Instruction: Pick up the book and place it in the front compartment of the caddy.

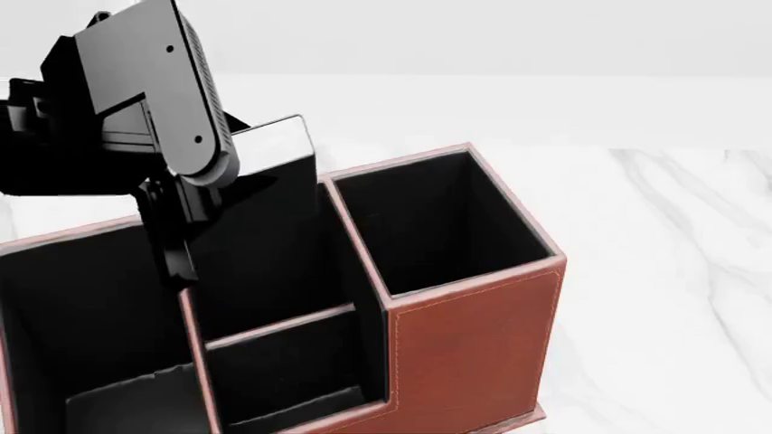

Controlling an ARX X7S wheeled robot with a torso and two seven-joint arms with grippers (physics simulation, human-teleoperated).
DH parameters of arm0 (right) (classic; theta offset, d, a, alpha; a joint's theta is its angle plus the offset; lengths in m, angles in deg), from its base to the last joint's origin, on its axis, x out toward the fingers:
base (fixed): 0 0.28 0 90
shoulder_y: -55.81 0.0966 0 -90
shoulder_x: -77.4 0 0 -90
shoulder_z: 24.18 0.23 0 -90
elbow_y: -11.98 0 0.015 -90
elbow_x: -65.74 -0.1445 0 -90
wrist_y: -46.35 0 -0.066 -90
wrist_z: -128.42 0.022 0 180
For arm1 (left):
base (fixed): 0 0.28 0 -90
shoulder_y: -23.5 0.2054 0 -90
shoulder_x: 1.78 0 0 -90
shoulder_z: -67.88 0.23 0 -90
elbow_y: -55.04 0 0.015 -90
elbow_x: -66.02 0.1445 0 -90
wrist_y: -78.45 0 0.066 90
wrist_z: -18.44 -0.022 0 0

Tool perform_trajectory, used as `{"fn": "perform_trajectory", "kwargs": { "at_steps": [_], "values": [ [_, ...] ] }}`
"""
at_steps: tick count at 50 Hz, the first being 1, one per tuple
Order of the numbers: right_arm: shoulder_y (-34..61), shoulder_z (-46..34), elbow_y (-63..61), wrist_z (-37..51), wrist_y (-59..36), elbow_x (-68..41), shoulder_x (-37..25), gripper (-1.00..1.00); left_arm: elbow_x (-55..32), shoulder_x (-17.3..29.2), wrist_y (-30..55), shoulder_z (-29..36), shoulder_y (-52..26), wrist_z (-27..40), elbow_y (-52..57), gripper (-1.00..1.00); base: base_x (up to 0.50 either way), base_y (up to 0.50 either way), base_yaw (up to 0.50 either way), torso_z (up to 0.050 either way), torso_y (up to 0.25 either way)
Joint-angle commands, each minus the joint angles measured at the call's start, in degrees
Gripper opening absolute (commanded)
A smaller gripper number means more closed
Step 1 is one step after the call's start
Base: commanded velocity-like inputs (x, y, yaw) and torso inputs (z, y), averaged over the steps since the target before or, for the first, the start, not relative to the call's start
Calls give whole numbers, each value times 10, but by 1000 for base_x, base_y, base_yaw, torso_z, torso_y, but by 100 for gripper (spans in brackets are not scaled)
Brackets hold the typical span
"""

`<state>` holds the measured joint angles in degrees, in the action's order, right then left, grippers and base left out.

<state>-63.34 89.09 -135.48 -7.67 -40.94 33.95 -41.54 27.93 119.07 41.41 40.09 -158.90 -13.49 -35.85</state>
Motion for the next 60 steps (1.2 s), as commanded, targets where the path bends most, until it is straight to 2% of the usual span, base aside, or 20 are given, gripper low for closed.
{"fn": "perform_trajectory", "kwargs": {
  "at_steps": [1, 36, 49, 60],
  "values": [
    [-20, 12, -2, -1, 17, -4, 4, 100, 15, -7, -29, -15, 10, 20, -7, -100, 0, 0, 0, 0, 0],
    [-33, 12, -4, 10, 29, -7, -7, 100, 52, -27, -126, -9, 68, 28, -92, -100, 0, 0, 0, 0, 1],
    [-32, 7, -6, 18, 23, -4, -16, 100, 89, -35, -154, 20, 79, 24, -131, -100, 0, 0, 0, 0, 2],
    [-35, 5, -5, 22, 26, -5, -20, 100, 96, -23, -162, 24, 80, 21, -138, -100, 0, 0, 0, 0, 2]
  ]
}}
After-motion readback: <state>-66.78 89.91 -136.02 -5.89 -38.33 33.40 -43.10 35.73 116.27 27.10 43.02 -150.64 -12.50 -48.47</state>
